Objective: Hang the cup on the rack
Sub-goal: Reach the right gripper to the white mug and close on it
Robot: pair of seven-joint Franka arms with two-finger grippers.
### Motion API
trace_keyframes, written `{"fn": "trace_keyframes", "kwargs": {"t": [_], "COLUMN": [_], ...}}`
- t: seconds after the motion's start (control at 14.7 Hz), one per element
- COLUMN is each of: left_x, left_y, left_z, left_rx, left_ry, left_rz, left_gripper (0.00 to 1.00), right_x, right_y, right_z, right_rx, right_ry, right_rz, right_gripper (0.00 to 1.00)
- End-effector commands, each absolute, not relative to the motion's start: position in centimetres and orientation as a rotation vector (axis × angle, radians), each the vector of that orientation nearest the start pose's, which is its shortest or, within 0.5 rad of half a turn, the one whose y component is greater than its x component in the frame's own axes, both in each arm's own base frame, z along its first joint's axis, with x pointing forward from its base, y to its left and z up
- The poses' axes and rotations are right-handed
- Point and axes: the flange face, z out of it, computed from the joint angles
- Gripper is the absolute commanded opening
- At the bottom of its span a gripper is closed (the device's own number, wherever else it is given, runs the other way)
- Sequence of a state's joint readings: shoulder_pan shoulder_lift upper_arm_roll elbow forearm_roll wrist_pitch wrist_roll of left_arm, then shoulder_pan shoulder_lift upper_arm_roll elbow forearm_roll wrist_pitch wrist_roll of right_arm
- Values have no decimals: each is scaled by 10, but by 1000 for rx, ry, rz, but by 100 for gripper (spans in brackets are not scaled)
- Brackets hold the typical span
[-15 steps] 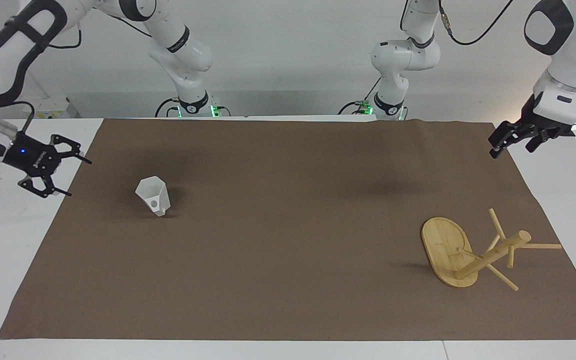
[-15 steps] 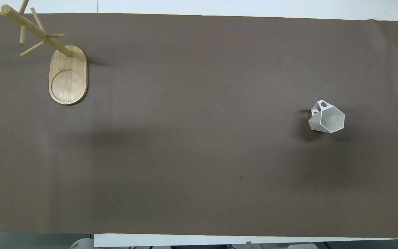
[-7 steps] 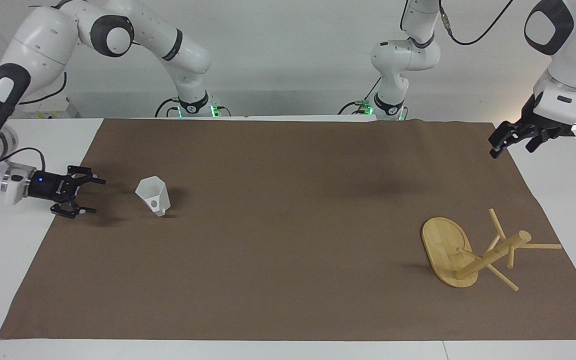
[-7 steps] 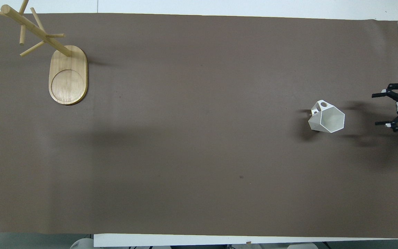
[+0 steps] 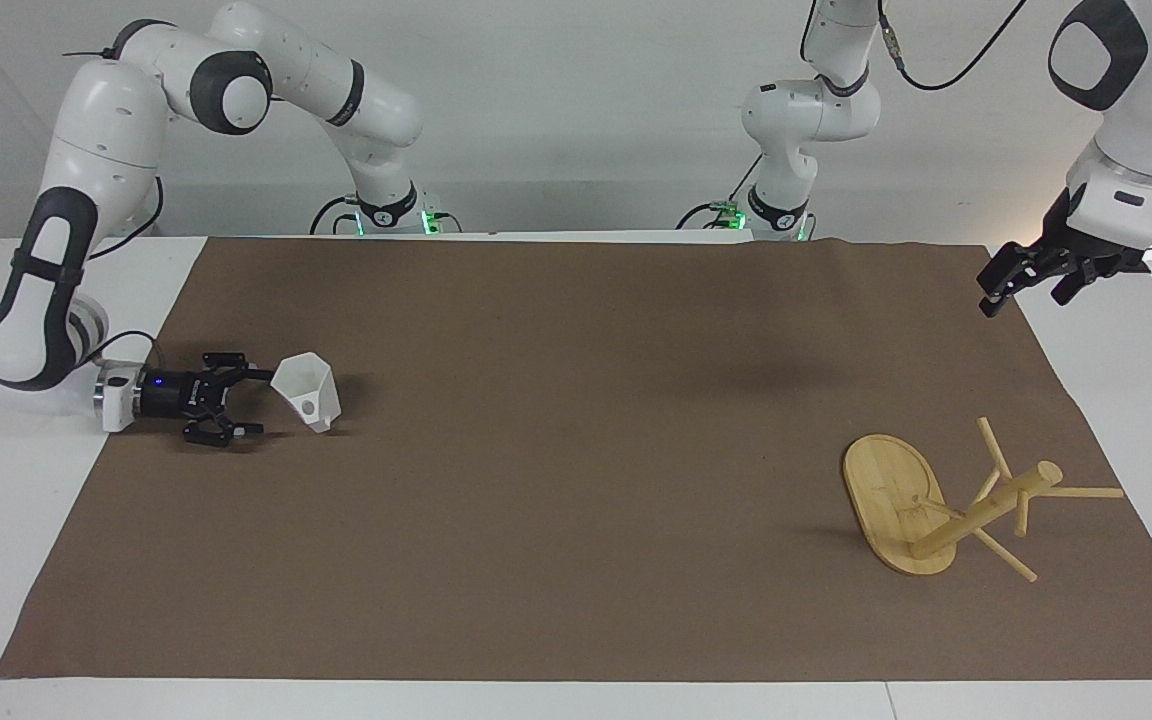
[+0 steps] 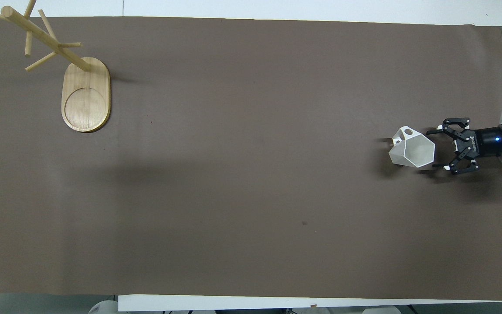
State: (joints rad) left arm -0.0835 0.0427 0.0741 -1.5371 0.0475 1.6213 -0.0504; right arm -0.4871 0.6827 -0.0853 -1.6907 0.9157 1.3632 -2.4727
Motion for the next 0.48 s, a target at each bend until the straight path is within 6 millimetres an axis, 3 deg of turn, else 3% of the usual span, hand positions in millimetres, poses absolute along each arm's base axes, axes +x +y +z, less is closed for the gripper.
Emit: {"fn": "trace_keyframes", "kwargs": {"t": [0.0, 0.41], "left_x": [567, 567], "left_y": [0, 0], "left_z": [621, 621], "left_rx": [-3100, -3100], "left_ry": [-71, -71], "left_rz": [-73, -73], "left_gripper": [100, 100], "right_x": [537, 529], "right_y": [-200, -172], "right_z": [206, 198], "right_rx": [-1390, -1328], "right_ry": [-1417, -1438], "right_rz": [-983, -978], "right_gripper": [100, 100]}}
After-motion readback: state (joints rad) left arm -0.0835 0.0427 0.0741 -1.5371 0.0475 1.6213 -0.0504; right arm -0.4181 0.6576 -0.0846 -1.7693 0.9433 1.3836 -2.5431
